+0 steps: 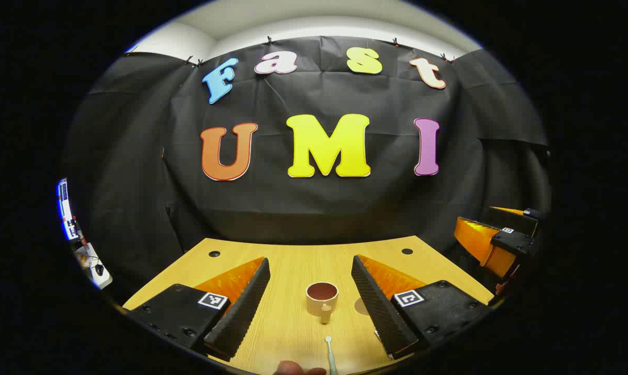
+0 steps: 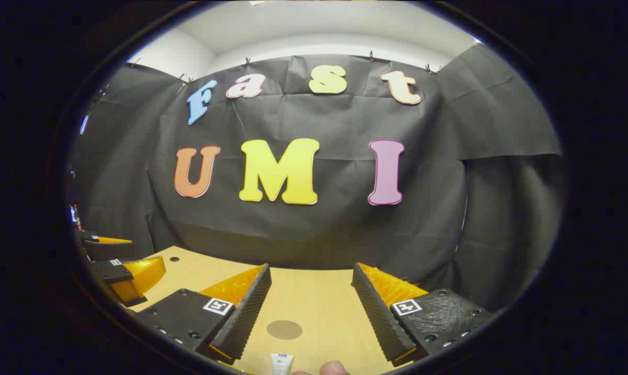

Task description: Put the toothbrush and toothpaste on the desktop into the cup, then pick up the cup and place it on the coaster on the desktop.

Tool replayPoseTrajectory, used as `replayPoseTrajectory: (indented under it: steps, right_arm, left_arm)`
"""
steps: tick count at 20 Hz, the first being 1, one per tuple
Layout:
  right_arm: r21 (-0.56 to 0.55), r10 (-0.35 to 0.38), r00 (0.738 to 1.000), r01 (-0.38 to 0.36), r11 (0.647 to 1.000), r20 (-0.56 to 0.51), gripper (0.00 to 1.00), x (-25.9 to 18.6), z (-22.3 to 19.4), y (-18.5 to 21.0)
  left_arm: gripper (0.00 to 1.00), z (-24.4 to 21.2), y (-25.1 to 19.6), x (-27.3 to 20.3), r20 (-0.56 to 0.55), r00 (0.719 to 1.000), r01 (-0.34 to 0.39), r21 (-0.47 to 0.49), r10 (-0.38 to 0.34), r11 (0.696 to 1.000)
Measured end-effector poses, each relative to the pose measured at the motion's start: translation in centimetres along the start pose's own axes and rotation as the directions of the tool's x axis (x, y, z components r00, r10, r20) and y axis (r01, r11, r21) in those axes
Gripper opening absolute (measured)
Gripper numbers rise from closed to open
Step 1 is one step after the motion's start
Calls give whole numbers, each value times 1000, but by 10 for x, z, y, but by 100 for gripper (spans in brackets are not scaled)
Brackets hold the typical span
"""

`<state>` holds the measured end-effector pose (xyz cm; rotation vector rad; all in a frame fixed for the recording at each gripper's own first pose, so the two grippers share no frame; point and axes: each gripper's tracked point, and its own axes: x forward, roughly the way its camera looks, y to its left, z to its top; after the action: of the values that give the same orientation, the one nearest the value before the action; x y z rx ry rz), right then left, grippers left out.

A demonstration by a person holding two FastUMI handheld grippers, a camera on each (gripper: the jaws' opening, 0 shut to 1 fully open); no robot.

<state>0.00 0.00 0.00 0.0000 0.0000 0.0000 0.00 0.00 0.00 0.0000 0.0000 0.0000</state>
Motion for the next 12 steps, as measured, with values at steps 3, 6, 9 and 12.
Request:
replayPoseTrajectory:
  steps: [3,6,9,12]
  right_arm:
    - [11,-1,1000,1,1000,0,95,0,0,-6]
    - [18,-14,1000,14,1000,-10,95,3,-3,-15]
    - [20,-16,1000,16,1000,-20,95,6,-6,-18]
    - [12,-10,1000,10,1000,-27,97,7,-9,-20]
  left_arm:
    - [99,2,-4,0,1,1000,4,7,-4,1000]
    - [100,2,-9,1,-3,1000,10,21,-10,1000]
    - [99,0,-13,3,-13,1000,17,25,-17,1000]
    - [100,-2,-17,4,-23,999,23,23,-22,999]
